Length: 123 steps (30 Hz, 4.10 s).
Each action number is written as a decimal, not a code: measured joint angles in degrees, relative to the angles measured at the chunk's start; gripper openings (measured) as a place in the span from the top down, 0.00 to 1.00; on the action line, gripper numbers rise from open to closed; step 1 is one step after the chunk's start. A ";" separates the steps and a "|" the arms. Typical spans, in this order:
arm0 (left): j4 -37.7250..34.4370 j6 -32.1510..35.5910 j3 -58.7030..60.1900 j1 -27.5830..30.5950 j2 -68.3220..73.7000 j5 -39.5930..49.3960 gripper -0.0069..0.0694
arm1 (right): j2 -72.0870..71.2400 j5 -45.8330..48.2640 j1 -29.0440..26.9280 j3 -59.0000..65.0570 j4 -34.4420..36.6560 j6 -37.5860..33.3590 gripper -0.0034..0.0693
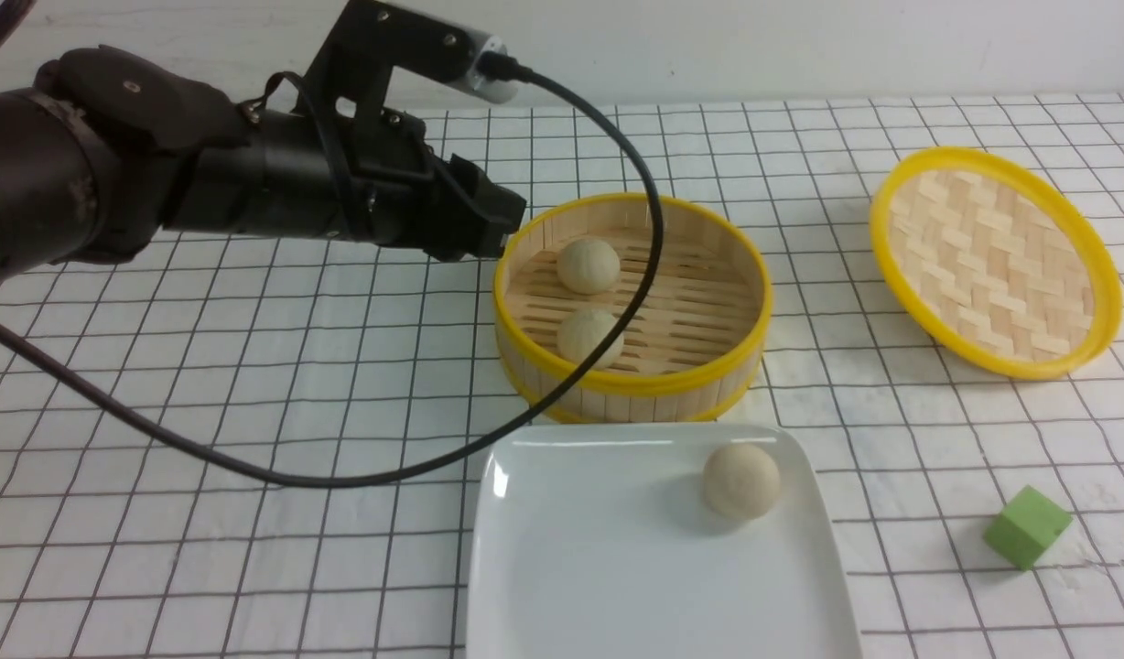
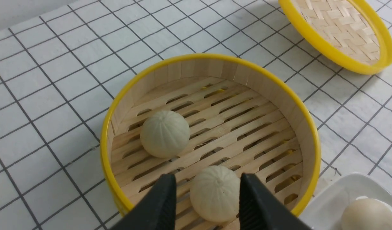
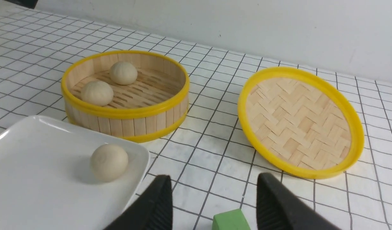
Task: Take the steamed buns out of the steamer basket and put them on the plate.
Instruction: Use the left arm to grab the steamed stuffed bun that is closest to it, then use the left arm to put the steamed stuffed bun into the plate
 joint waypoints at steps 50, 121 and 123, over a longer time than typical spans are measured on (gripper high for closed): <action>15.55 -10.68 -10.70 -8.58 23.28 -3.55 0.51 | 0.00 1.70 0.00 0.00 1.08 0.02 0.62; 25.30 -26.81 -4.97 -17.08 15.41 7.68 0.87 | 0.00 2.05 0.00 0.02 1.07 0.07 0.62; 25.30 -26.81 -4.97 -17.08 15.41 7.68 0.87 | 0.00 2.05 0.00 0.02 1.07 0.07 0.62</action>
